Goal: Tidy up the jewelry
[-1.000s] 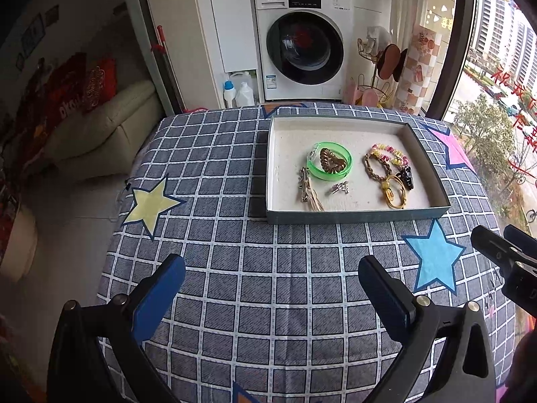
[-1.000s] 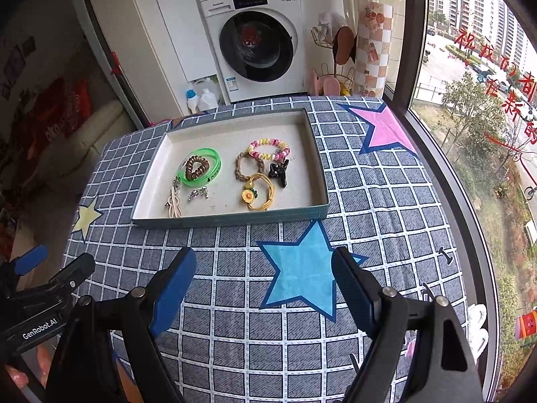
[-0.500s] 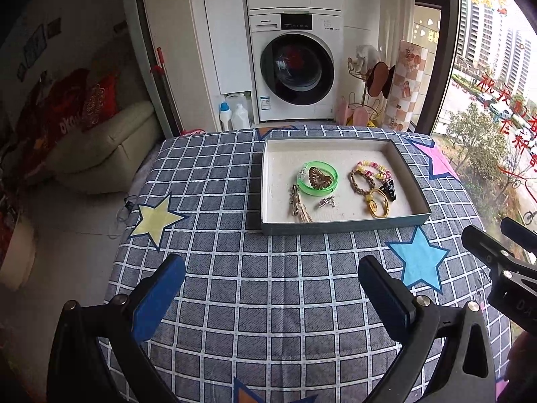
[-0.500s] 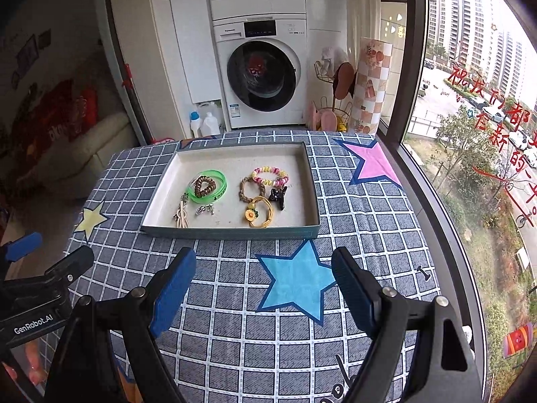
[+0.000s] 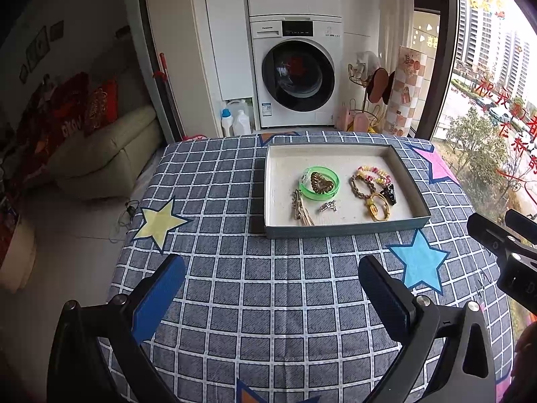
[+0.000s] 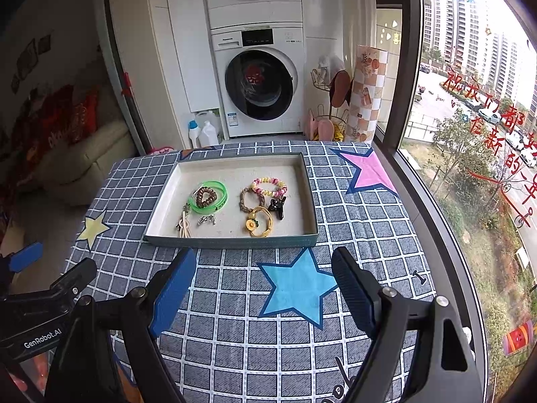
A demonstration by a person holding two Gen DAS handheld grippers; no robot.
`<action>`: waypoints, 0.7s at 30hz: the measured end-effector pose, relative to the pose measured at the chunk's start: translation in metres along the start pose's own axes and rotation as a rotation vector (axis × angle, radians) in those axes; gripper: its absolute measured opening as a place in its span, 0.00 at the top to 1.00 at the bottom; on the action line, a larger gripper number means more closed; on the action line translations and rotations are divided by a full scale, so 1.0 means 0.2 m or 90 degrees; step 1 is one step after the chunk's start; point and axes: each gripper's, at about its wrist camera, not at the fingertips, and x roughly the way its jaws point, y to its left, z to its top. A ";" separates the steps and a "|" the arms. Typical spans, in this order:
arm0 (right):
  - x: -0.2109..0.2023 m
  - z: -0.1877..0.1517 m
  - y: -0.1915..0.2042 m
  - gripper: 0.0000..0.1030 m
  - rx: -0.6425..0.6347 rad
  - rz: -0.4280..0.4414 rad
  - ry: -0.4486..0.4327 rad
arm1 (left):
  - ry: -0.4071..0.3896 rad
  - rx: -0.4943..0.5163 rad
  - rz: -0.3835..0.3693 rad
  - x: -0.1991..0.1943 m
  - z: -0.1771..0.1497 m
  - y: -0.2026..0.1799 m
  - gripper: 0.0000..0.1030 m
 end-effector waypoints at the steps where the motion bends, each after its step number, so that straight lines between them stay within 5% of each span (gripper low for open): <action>1: 0.00 0.00 0.00 0.17 -0.001 0.000 -0.002 | 0.000 -0.002 -0.001 0.00 0.00 0.00 0.00; 21: 0.04 0.00 0.02 0.17 -0.009 -0.001 0.001 | 0.046 -0.027 -0.008 0.09 -0.01 0.01 0.00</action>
